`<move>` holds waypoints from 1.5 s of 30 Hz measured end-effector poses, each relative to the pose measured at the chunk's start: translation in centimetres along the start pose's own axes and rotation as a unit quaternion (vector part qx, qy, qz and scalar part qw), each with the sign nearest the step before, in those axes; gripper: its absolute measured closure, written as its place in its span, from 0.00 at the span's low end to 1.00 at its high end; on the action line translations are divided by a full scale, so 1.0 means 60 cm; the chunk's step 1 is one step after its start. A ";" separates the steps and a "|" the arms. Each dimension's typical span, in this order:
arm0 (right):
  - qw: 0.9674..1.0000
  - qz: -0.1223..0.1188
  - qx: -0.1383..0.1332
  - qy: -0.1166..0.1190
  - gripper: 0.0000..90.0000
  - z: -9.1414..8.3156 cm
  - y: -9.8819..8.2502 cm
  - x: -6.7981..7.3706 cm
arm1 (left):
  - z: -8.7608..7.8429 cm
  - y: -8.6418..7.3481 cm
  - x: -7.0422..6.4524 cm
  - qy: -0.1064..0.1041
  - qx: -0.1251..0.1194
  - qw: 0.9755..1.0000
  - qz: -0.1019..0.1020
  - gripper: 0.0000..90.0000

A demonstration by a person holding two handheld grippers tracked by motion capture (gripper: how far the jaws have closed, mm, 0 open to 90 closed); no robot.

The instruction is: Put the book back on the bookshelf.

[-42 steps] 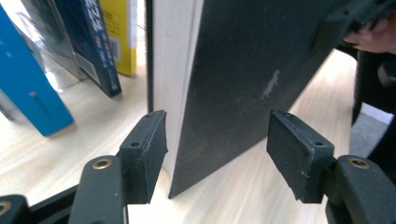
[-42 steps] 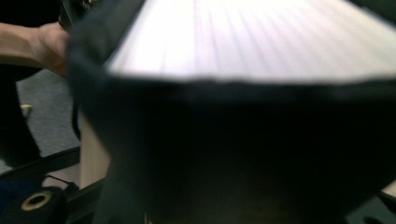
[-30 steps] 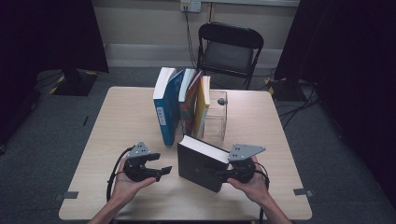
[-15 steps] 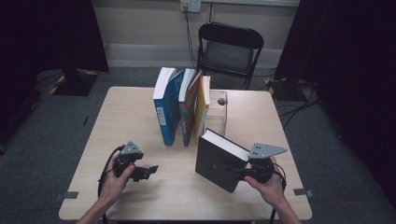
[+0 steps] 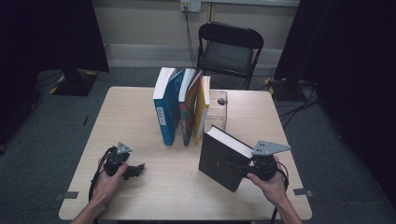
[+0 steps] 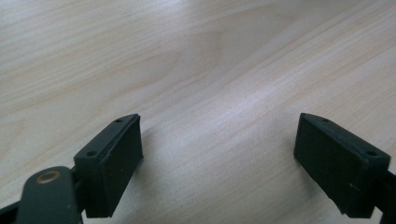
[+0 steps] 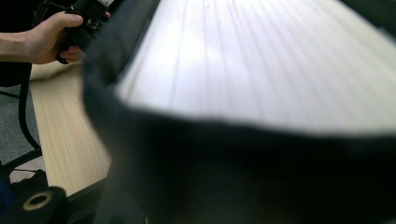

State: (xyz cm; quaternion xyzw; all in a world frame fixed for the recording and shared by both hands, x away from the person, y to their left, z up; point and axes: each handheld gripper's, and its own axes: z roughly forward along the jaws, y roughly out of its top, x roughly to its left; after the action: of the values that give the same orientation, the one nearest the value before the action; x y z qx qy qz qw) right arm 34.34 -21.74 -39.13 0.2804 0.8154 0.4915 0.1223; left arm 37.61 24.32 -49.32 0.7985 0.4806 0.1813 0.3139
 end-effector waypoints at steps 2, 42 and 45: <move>1.000 -0.001 0.003 -0.001 0.56 0.000 0.002 0.000 | 0.002 -0.003 0.000 0.004 -0.005 1.000 0.001 0.14; 0.993 0.050 -0.016 -0.102 0.56 0.026 0.047 -0.058 | 0.015 -0.007 -0.004 0.001 -0.026 1.000 -0.001 0.00; 0.993 0.054 -0.016 -0.107 0.56 0.030 0.052 -0.058 | 0.015 -0.006 -0.004 0.001 -0.026 1.000 -0.001 0.00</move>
State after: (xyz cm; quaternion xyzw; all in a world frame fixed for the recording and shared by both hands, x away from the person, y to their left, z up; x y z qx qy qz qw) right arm 39.05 -21.33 -37.57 0.3734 0.7733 0.4772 0.1869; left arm 37.78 23.97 -50.24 0.7894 0.4765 0.1944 0.3347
